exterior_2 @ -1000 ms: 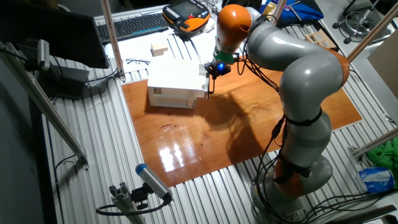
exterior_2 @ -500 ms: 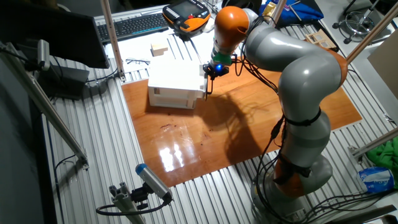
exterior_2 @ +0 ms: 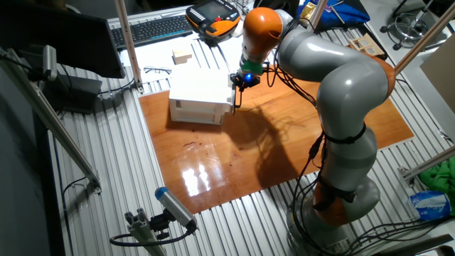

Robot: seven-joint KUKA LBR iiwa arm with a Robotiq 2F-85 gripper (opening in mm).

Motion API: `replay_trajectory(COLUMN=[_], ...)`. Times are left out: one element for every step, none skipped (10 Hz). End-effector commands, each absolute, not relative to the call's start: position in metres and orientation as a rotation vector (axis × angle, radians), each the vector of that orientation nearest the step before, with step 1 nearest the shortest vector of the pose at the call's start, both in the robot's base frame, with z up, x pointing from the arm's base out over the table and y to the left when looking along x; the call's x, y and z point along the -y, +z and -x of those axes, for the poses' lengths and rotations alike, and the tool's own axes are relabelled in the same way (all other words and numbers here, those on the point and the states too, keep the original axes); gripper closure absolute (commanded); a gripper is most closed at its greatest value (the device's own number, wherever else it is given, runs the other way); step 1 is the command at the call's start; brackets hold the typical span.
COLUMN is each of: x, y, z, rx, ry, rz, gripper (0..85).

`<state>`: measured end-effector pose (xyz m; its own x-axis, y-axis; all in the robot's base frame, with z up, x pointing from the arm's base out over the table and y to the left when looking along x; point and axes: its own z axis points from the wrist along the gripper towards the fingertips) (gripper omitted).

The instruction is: Put things in the drawer

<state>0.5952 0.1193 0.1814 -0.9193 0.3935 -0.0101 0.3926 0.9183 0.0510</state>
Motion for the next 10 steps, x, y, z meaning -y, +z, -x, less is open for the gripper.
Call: replay_trajectory(x=[-0.121, -0.122, -0.123, -0.124, -0.126, -0.128, -0.129, -0.13, -0.13, -0.132], y=[0.182, 0.182, 0.182, 0.181, 0.18, 0.18, 0.18, 0.18, 0.18, 0.18], z=[-0.596, -0.596, -0.596, -0.596, -0.597, -0.597, -0.597, -0.597, -0.598, -0.598], rx=[-3.057, -3.056, -3.055, -3.054, -3.053, -3.052, -3.051, -3.05, -3.05, -3.049], ry=[0.073, 0.07, 0.068, 0.068, 0.066, 0.063, 0.059, 0.057, 0.057, 0.054], rz=[-0.627, -0.63, -0.632, -0.637, -0.641, -0.644, -0.646, -0.65, -0.65, -0.655], gripper=[85.0, 85.0, 85.0, 85.0, 85.0, 85.0, 85.0, 85.0, 85.0, 85.0])
